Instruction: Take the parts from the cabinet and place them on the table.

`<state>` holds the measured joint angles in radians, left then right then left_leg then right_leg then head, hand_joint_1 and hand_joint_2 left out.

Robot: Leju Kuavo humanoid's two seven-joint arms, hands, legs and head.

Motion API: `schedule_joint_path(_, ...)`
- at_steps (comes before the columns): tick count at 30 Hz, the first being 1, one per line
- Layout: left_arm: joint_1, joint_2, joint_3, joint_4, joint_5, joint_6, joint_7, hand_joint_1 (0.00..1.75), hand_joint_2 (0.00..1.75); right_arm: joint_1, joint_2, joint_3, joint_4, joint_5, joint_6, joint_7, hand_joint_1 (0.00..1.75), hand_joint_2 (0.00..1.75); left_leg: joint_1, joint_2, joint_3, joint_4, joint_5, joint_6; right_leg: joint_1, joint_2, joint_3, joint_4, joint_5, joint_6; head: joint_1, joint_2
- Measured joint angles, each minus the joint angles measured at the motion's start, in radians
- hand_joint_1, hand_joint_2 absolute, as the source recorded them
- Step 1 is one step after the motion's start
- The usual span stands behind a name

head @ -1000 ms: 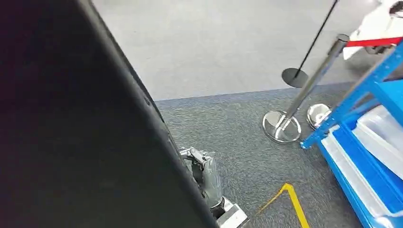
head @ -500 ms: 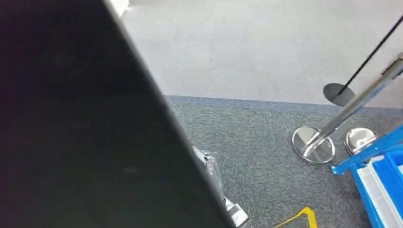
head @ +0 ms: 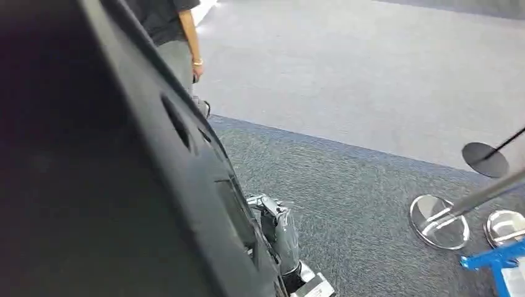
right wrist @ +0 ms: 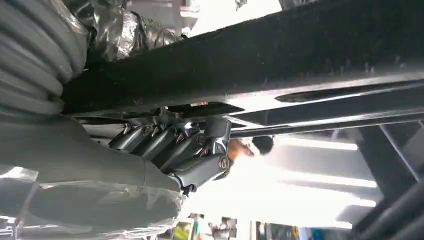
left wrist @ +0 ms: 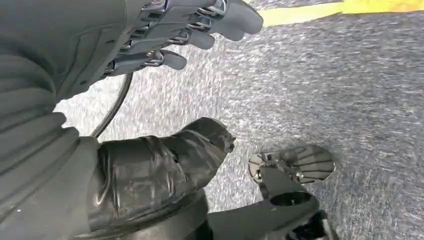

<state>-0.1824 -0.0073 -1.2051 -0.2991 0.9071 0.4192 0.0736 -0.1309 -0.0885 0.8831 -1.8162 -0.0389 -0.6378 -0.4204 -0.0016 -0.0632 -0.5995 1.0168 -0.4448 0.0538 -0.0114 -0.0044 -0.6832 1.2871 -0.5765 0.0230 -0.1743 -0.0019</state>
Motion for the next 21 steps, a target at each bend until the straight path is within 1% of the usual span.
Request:
schedule_joint_path(1,0.0,-0.002,0.0,0.0,0.0,0.0,0.0,0.0,1.75,0.0,0.0,0.0,0.0,0.0,0.0,0.0,1.75,1.75,0.002,-0.017,0.0,0.005,-0.003,-0.003,-0.002,0.004,0.03,-0.075,0.049,-0.001,0.0,0.0)
schedule_joint_path(2,0.0,-0.003,0.0,0.0,0.0,0.0,0.0,0.0,1.75,0.0,-0.001,0.0,0.0,0.0,0.0,0.0,1.75,1.75,0.003,-0.032,0.0,0.012,-0.008,-0.007,-0.005,0.025,0.068,-0.164,0.098,-0.001,0.0,0.0)
schedule_joint_path(3,0.0,-0.003,0.0,0.0,0.0,0.0,0.0,0.0,1.75,0.001,-0.003,0.0,0.0,0.0,0.0,0.0,1.75,1.75,0.005,-0.043,-0.004,0.019,-0.012,-0.011,-0.012,0.084,0.093,-0.217,0.1,-0.003,0.001,0.0)
schedule_joint_path(4,-0.004,-0.003,0.0,0.0,0.0,0.0,0.0,0.0,1.75,0.005,-0.003,0.0,-0.002,0.0,0.0,0.0,1.75,1.75,-0.001,-0.056,-0.015,0.034,-0.015,-0.017,-0.018,0.121,0.094,-0.24,0.093,-0.002,-0.002,0.0)
schedule_joint_path(5,-0.004,-0.003,0.0,0.0,0.0,0.0,0.0,0.0,1.75,0.006,-0.004,0.0,-0.003,0.0,0.0,0.0,1.75,1.75,0.005,-0.068,-0.02,0.026,-0.01,-0.024,-0.015,0.108,0.092,-0.231,0.094,-0.004,-0.002,0.0)
schedule_joint_path(6,-0.002,-0.003,0.0,0.0,0.001,-0.001,0.003,0.0,1.75,0.005,-0.004,0.0,-0.004,0.0,0.006,0.0,1.75,1.75,0.01,-0.079,-0.021,0.023,-0.01,-0.03,-0.007,0.097,0.095,-0.233,0.092,-0.01,0.0,0.0)
schedule_joint_path(7,0.001,-0.003,0.0,0.0,0.001,-0.001,0.005,0.0,1.75,0.004,-0.004,0.0,-0.005,-0.002,0.01,0.0,1.75,1.75,0.013,-0.092,-0.022,0.02,-0.006,-0.037,-0.006,0.087,0.099,-0.235,0.094,-0.016,0.0,0.0)
schedule_joint_path(8,0.003,-0.002,0.0,0.0,0.002,-0.001,0.008,0.0,1.75,0.004,-0.004,0.0,-0.005,-0.005,0.015,-0.001,1.75,1.75,0.012,-0.1,-0.027,0.022,-0.007,-0.042,-0.016,0.07,0.108,-0.247,0.099,-0.024,0.0,0.0)
schedule_joint_path(9,0.005,-0.003,-0.001,0.0,0.003,-0.001,0.009,0.0,1.75,0.004,-0.003,0.0,-0.005,-0.006,0.019,-0.001,1.75,1.75,0.005,-0.037,-0.03,0.039,-0.016,-0.046,-0.015,0.054,0.116,-0.253,0.1,-0.028,-0.002,0.0)
schedule_joint_path(10,0.003,-0.003,-0.001,0.0,0.003,0.0,0.009,0.0,1.75,0.004,-0.003,0.0,-0.006,-0.008,0.024,-0.002,1.75,1.75,0.004,0.016,-0.054,0.087,-0.045,-0.052,-0.014,0.039,0.12,-0.257,0.098,-0.035,-0.015,0.0)
schedule_joint_path(11,0.0,-0.003,-0.001,0.0,0.002,0.0,0.009,0.0,1.75,0.005,-0.003,0.0,-0.006,-0.012,0.027,-0.002,1.75,1.75,0.006,0.039,-0.092,0.159,-0.08,-0.056,-0.011,0.021,0.121,-0.257,0.097,-0.037,-0.014,0.0)
schedule_joint_path(12,-0.001,-0.004,-0.001,0.0,0.002,0.0,0.009,0.0,1.75,0.005,-0.003,0.0,-0.005,-0.013,0.029,-0.002,1.75,1.75,0.009,0.049,-0.131,0.231,-0.11,-0.059,-0.009,0.003,0.122,-0.257,0.094,-0.04,-0.014,0.0)
schedule_joint_path(13,0.0,-0.005,-0.002,0.0,0.002,0.001,0.009,0.0,1.75,0.005,-0.004,0.0,-0.005,-0.015,0.031,-0.002,1.75,1.75,0.012,0.052,-0.162,0.288,-0.125,-0.061,-0.007,-0.014,0.123,-0.257,0.092,-0.04,-0.015,0.0)
schedule_joint_path(14,0.002,-0.006,-0.002,0.0,0.002,0.001,0.009,0.0,1.75,0.005,-0.003,0.0,-0.005,-0.016,0.032,-0.002,1.75,1.75,0.013,0.054,-0.174,0.305,-0.119,-0.063,-0.007,-0.028,0.125,-0.257,0.088,-0.04,-0.014,0.0)
schedule_joint_path(15,0.006,-0.006,-0.002,0.0,0.002,0.002,0.009,0.0,1.75,0.005,-0.003,0.0,-0.005,-0.017,0.032,-0.002,1.75,1.75,0.013,0.057,-0.161,0.275,-0.091,-0.063,-0.007,-0.043,0.128,-0.257,0.085,-0.039,-0.015,0.0)
schedule_joint_path(16,0.007,-0.006,-0.002,0.0,0.002,0.002,0.009,0.0,1.75,0.005,-0.003,0.0,-0.005,-0.017,0.032,-0.002,1.75,1.75,0.013,0.061,-0.127,0.207,-0.048,-0.061,-0.007,-0.056,0.133,-0.257,0.081,-0.037,-0.014,0.0)
schedule_joint_path(17,0.007,-0.006,-0.002,0.0,0.002,0.001,0.009,0.0,1.75,0.005,-0.003,0.0,-0.005,-0.017,0.033,-0.002,1.75,1.75,0.013,0.074,-0.079,0.115,-0.002,-0.057,-0.007,-0.069,0.14,-0.257,0.077,-0.035,-0.015,0.0)
schedule_joint_path(18,0.006,-0.006,-0.002,0.0,0.002,-0.002,0.009,0.0,1.75,0.004,-0.003,0.0,-0.005,-0.017,0.034,-0.002,1.75,1.75,0.009,0.111,-0.04,0.035,0.02,-0.051,-0.006,-0.08,0.147,-0.257,0.072,-0.031,-0.015,0.0)
schedule_joint_path(19,0.002,-0.006,-0.002,0.0,0.002,-0.004,0.009,0.0,1.75,0.005,-0.004,0.0,-0.005,-0.017,0.036,-0.002,1.75,1.75,-0.011,0.148,-0.027,0.021,0.0,-0.041,0.002,-0.089,0.148,-0.258,0.068,-0.025,-0.015,0.0)
schedule_joint_path(20,0.0,-0.006,-0.002,0.0,0.002,-0.006,0.008,0.0,1.75,0.004,-0.004,0.0,-0.005,-0.017,0.04,-0.002,1.75,1.75,-0.01,0.131,-0.03,0.017,0.005,-0.031,0.002,-0.096,0.149,-0.259,0.066,-0.02,-0.015,0.0)
schedule_joint_path(21,0.001,-0.006,-0.002,0.0,0.002,-0.007,0.007,0.0,1.75,0.003,-0.004,0.0,-0.005,-0.018,0.046,-0.001,1.75,1.75,-0.01,0.12,-0.033,0.017,0.003,-0.027,0.003,-0.105,0.153,-0.261,0.064,-0.015,-0.015,0.0)
